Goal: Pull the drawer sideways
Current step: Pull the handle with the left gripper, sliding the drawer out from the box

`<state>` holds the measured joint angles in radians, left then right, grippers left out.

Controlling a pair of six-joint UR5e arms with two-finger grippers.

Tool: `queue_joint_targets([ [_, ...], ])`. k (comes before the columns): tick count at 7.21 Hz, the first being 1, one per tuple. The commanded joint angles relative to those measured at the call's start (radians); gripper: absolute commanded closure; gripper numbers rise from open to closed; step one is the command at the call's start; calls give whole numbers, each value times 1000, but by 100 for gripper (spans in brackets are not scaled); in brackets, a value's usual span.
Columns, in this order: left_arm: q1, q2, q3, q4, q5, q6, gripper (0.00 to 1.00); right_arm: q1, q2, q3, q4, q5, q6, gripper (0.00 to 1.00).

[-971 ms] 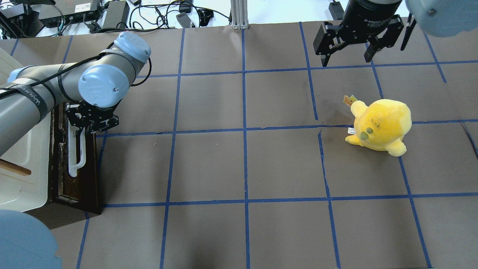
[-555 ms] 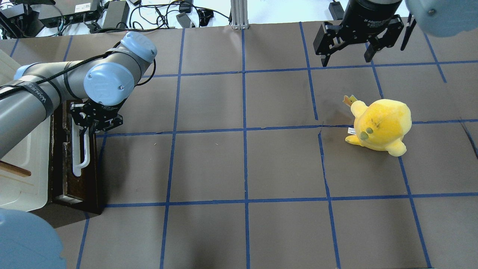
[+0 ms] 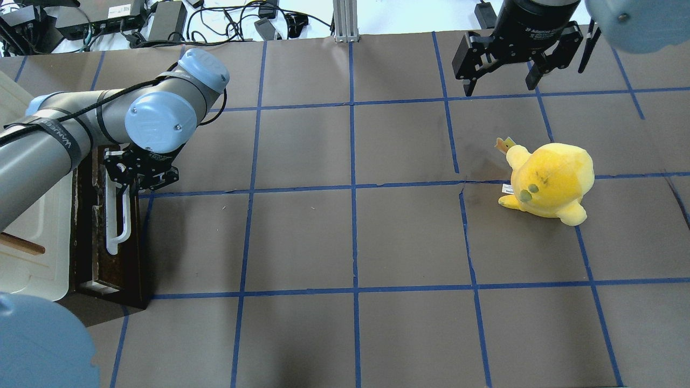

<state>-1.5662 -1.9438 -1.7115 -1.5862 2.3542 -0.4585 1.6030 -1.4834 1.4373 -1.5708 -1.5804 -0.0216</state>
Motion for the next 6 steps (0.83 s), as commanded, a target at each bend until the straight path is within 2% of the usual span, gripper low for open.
queue_joint_targets([
  [1,-2,-3,1,0,-1,0,100,0,0,0,0,0,0,0],
  [6,-31,-17,13,-2,-9,-20,100,0,0,0,0,-1,0,0],
])
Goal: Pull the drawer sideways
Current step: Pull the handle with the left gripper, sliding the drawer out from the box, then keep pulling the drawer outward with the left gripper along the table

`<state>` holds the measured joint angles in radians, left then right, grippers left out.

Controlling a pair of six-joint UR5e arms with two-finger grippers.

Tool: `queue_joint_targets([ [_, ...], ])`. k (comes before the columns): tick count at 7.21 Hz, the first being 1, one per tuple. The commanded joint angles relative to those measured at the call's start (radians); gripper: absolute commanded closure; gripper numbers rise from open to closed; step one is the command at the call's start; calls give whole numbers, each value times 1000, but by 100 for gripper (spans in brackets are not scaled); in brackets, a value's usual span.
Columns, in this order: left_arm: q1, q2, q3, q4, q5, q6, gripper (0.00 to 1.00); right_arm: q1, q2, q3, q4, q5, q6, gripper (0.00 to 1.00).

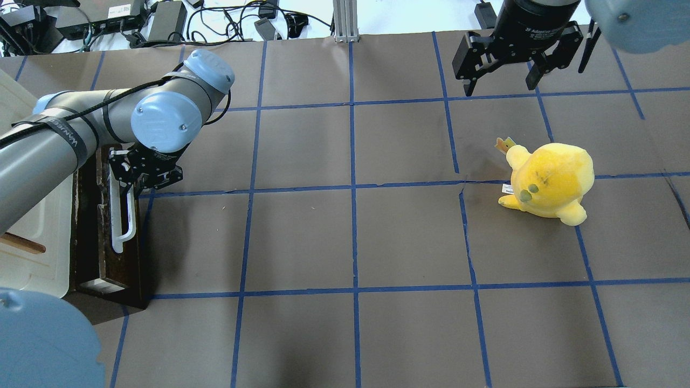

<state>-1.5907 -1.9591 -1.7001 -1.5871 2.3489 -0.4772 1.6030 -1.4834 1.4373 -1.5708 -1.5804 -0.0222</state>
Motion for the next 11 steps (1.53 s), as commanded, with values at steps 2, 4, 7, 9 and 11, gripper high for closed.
queue_joint_targets([
  [2,-9,-14,5,-1,-3,-26,100,0,0,0,0,-1,1,0],
  [4,-23,-21,28,-22,-6,-31,100,0,0,0,0,-1,-1,0],
  [7,-29,-18,40,-44,-5,-31,100,0,0,0,0,-1,1,0],
  [9,-31,-9,48,-56,-5,-29,100,0,0,0,0,-1,-1,0],
  [11,-32,-18,76,-91,-8,-31,100,0,0,0,0,0,1,0],
])
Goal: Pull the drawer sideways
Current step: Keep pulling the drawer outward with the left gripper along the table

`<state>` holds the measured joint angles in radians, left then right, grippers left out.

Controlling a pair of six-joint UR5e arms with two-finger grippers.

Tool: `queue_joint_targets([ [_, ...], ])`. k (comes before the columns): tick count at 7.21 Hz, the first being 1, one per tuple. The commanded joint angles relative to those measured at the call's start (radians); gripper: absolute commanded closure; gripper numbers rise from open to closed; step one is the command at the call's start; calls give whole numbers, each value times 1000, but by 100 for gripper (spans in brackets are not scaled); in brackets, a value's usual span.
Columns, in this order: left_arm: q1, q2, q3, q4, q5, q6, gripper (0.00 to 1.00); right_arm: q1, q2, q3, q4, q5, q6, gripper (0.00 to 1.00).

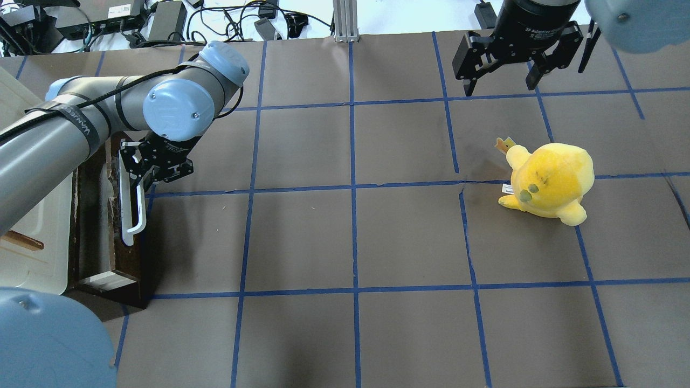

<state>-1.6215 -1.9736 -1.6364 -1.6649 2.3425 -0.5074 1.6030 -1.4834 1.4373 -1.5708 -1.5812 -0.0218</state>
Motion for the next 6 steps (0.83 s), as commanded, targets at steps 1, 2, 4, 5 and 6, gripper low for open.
queue_joint_targets([
  [1,-1,-8,12,-13,-2,-16,100,0,0,0,0,1,0,0],
  [2,-6,-14,12,-12,-2,-28,100,0,0,0,0,1,0,0],
  [4,-14,-19,12,-12,-2,-29,100,0,0,0,0,0,0,0],
  [5,-14,-19,12,-12,-2,-29,100,0,0,0,0,1,0,0],
  [6,-14,-19,7,-12,0,-29,100,0,0,0,0,0,0,0],
])
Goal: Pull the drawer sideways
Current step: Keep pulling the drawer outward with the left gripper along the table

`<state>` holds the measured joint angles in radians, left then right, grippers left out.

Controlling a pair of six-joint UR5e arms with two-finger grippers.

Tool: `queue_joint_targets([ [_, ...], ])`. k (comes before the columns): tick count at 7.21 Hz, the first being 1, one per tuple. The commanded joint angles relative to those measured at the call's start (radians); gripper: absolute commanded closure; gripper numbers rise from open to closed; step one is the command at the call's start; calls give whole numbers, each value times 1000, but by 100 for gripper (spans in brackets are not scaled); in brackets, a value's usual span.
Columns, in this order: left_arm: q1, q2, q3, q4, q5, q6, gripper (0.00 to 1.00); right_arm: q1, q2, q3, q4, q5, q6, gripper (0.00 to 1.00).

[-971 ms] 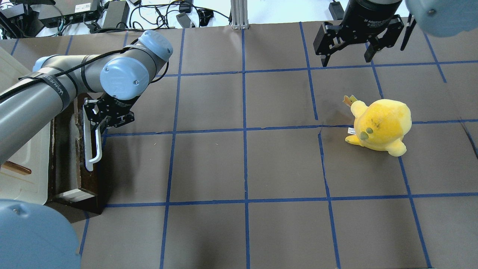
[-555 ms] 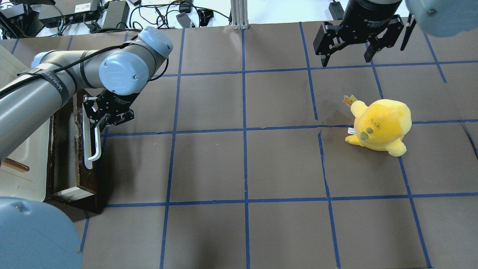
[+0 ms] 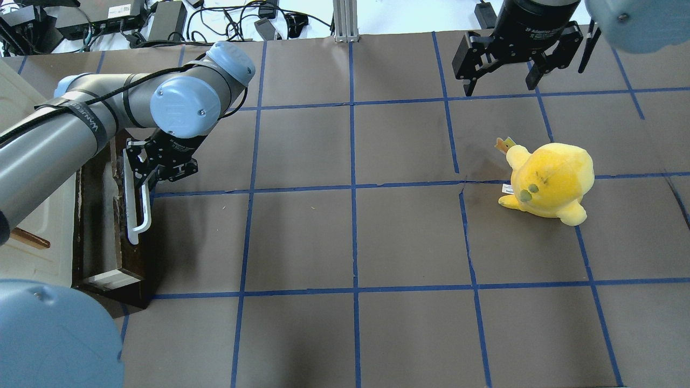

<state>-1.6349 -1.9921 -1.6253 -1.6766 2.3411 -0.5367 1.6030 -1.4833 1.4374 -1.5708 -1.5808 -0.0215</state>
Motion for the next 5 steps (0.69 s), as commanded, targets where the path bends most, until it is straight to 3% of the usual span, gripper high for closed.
queue_joint_targets([
  [1,0,1,-4,-2,9,1,100,0,0,0,0,-1,0,0],
  [5,0,13,-8,-6,15,14,100,0,0,0,0,1,0,0],
])
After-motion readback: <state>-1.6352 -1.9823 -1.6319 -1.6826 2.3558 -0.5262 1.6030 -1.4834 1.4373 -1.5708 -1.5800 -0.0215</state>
